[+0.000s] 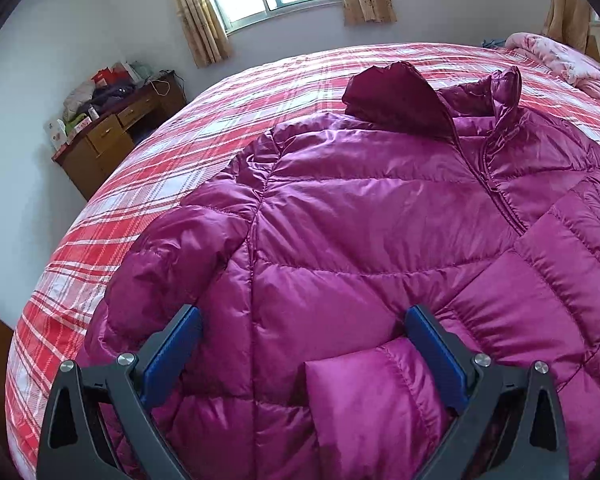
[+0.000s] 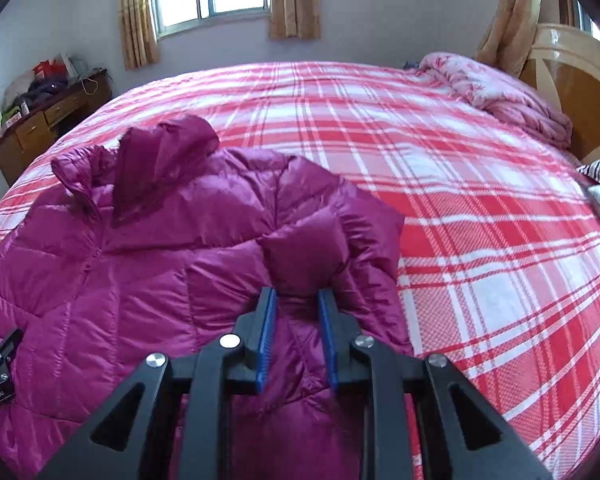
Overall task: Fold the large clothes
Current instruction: 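Open the right tool and release the sleeve on the jacket, then grasp the sleeve cuff nearest the left tool with the left tool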
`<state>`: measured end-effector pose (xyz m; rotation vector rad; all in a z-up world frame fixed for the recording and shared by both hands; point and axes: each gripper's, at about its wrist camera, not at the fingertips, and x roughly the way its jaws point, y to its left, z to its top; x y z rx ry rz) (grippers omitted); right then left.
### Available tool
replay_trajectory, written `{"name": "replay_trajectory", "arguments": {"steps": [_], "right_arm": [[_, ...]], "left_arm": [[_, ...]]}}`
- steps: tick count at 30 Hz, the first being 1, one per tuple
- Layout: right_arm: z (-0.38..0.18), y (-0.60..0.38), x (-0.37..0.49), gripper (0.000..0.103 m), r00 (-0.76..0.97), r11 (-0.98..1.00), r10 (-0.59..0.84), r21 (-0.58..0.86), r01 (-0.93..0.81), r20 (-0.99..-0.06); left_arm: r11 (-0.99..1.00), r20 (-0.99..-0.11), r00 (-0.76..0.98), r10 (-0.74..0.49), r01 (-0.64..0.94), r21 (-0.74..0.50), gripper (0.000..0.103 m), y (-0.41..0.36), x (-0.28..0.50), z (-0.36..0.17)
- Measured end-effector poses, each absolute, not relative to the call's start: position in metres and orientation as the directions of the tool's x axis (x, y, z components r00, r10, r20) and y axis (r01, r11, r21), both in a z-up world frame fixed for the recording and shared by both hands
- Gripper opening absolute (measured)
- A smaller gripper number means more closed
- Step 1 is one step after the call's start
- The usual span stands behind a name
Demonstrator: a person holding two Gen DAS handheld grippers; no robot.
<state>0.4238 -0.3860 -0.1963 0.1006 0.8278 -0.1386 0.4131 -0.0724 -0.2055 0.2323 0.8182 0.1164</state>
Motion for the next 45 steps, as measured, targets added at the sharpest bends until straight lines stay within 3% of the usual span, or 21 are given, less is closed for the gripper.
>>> {"name": "replay_trajectory", "arguments": {"steps": [19,20,23,27,33,45], "right_arm": [[-0.195,-0.374,0.426,0.025,0.648,0.983,-0.163,-0.067,0.171,-0.744],[-0.191,-0.373,0.424,0.031,0.647,0.982,-0.172,-0.075,0.175,-0.743],[-0.170,-0.368,0.403,0.065,0.672,0.985,-0.127,-0.013,0.172,-0.730],[-0.156,-0.345,0.371,0.067,0.698,0.992,-0.112,-0.043,0.115,-0.708],[-0.200,-0.335,0.366,0.068,0.625,0.993,-0.116,-0.065,0.103,-0.772],[-0.210,-0.329,0.368,0.071,0.622,0.987,-0.161,-0.120,0.107,-0.766]], "left_arm": [[0.977,-0.733,0.661,0.159,-0.001,0.211,0.102,-0.069,0.421,-0.214],[0.979,-0.735,0.660,0.155,-0.001,0.206,0.102,-0.068,0.422,-0.214],[0.981,-0.739,0.658,0.146,0.000,0.194,0.102,-0.067,0.422,-0.214],[0.982,-0.741,0.657,0.140,0.001,0.187,0.102,-0.066,0.422,-0.213],[0.982,-0.740,0.657,0.140,0.001,0.186,0.102,-0.065,0.422,-0.213],[0.986,-0.745,0.655,0.124,0.002,0.166,0.102,-0.063,0.422,-0.211]]}}
